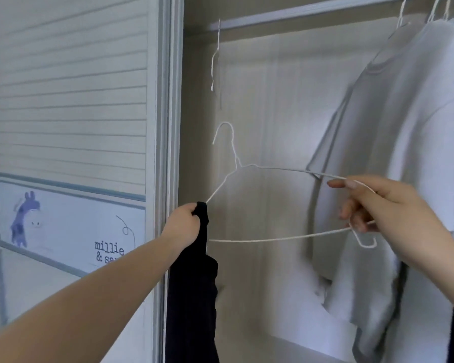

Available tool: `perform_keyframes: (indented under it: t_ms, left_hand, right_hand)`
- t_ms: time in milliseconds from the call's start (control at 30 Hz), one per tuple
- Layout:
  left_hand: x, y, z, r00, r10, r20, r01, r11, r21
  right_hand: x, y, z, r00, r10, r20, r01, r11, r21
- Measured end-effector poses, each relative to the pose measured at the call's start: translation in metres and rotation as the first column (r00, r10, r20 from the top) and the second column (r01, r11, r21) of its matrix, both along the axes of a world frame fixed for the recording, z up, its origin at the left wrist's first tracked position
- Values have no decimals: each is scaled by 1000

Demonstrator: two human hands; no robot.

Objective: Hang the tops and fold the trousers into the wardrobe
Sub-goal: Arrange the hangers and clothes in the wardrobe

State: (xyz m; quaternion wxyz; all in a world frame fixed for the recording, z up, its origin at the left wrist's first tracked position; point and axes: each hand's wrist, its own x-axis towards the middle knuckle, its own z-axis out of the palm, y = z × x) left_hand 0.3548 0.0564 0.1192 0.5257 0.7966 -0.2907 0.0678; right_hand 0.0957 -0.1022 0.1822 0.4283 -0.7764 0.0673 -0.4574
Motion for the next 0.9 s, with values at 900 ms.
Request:
perform_keyframes:
  t_ms: [900]
  left_hand:
    - [-63, -16, 6, 861, -299, -412, 186, 938, -293]
  right_hand:
    - [-84, -4, -22, 992, 123, 3, -123, 991, 43]
